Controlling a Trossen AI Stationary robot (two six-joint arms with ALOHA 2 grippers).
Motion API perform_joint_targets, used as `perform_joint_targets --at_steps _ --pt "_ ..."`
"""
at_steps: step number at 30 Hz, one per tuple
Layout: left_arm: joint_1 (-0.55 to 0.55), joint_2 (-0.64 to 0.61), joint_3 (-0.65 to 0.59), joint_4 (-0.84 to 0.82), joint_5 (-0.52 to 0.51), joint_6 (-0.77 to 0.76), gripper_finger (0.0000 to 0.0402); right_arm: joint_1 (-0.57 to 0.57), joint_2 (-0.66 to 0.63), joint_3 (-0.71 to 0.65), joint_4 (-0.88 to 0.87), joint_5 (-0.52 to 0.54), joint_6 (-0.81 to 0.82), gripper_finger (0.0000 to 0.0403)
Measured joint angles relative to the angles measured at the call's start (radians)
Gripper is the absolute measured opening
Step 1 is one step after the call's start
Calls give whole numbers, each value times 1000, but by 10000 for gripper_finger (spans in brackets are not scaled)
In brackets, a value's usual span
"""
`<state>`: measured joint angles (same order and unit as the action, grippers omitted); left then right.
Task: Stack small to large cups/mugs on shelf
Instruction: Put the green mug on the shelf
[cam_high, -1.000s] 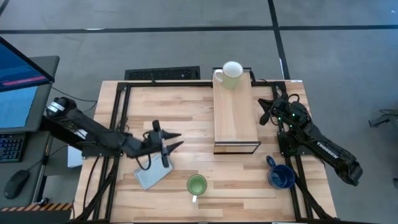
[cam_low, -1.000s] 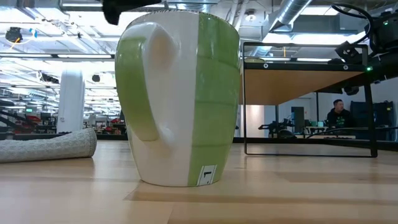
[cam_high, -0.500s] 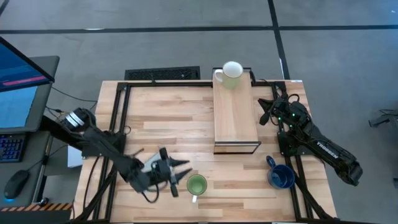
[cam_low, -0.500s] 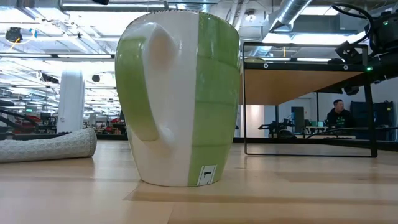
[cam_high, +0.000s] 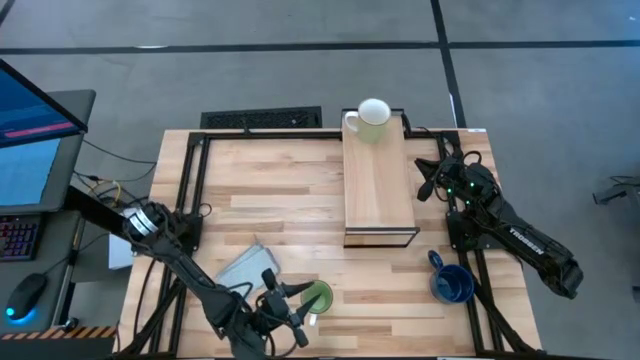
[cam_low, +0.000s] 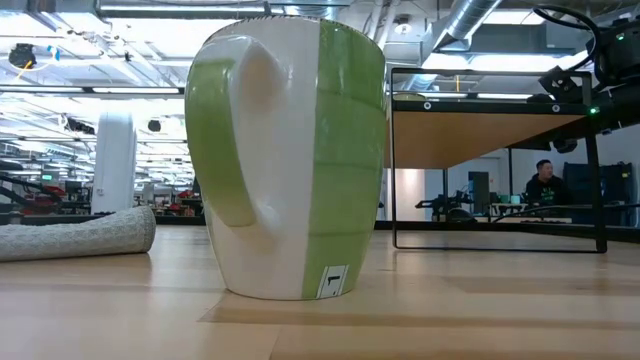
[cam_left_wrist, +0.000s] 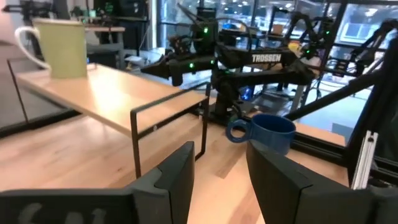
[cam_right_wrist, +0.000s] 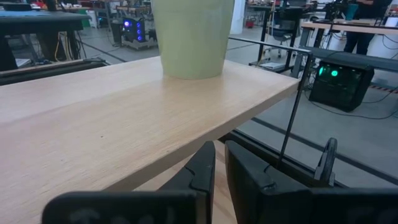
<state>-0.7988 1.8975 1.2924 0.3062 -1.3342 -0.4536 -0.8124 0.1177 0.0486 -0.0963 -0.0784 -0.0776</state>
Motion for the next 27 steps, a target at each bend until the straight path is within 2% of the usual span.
perform_joint_targets --at_steps 8,17,27 --pt "11 20 20 -128 34 -224 138 0 0 0 0 0 0 60" --pt "-18 20 19 -154 134 -317 138 0 0 0 0 0 -1 60" --pt "-16 20 19 -480 165 -642 138 0 0 0 0 0 -1 60"
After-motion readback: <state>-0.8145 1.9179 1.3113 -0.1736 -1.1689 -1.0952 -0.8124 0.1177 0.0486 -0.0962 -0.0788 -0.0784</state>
